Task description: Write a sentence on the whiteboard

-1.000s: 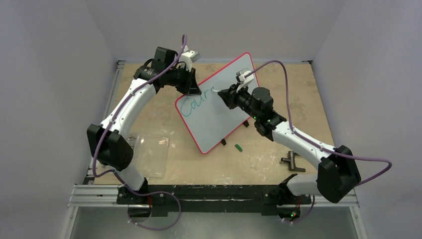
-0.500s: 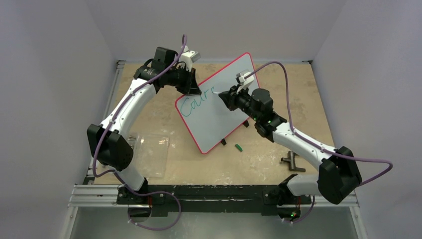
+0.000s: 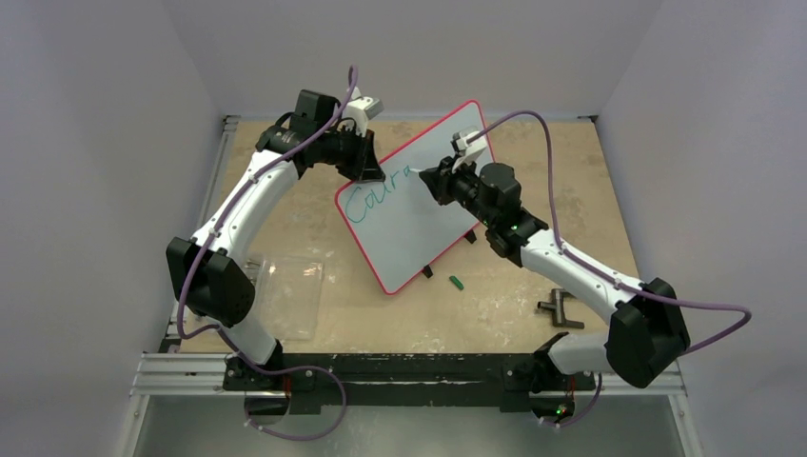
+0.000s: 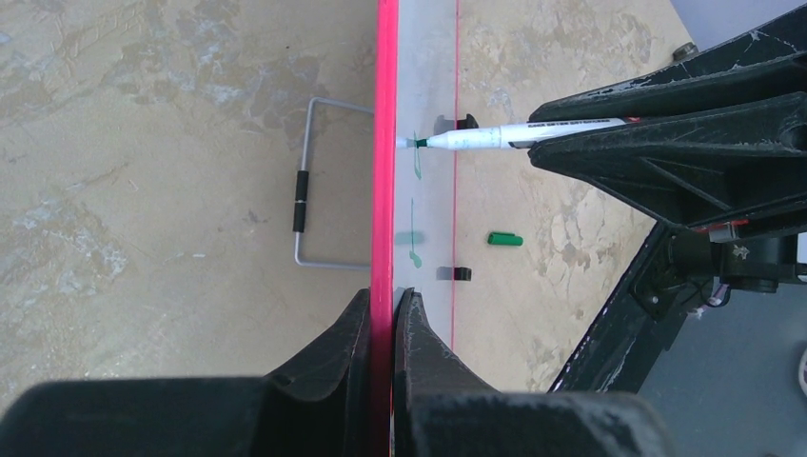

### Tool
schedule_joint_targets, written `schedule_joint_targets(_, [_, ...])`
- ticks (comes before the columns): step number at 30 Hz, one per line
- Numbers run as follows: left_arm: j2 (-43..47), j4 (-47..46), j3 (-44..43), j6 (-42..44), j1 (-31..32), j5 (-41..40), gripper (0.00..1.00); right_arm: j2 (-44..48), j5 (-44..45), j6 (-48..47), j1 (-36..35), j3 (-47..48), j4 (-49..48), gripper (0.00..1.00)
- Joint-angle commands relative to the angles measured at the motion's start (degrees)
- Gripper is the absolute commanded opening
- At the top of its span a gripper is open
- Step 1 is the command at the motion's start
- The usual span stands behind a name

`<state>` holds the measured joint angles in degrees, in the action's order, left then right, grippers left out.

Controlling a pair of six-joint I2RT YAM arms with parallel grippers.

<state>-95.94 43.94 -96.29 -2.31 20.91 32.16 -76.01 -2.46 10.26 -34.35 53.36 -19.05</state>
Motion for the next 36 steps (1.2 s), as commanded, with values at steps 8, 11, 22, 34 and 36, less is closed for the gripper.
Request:
schedule_joint_targets(8, [-0.39, 2.81, -0.13, 6.79, -0.16, -12.2, 0.0, -1.54, 1.15, -0.24, 0.03, 3.31, 0.08, 0.0])
schedule_joint_targets(11, [-0.34, 2.8, -0.1, 6.79, -0.16, -12.18, 0.0, -1.6, 0.92, -0.15, 0.03, 3.49, 0.0, 0.0])
schedule_joint_targets(22, [-0.25, 2.81, -0.13, 6.83, -0.16, -12.24, 0.0, -0.93, 0.44, 0.28, -0.01, 0.37, -0.11, 0.0])
schedule_joint_targets(34, [0.04, 2.81, -0.04, 6.79, -0.16, -12.24, 0.0, 2.09, 1.88, 0.65, 0.01, -1.73, 2.09, 0.0])
schedule_joint_targets(36, [0.01, 2.74, -0.04, 6.79, -0.21, -12.28, 0.0, 2.66, 2.15, 0.66, -0.01, -1.48, 2.44, 0.0])
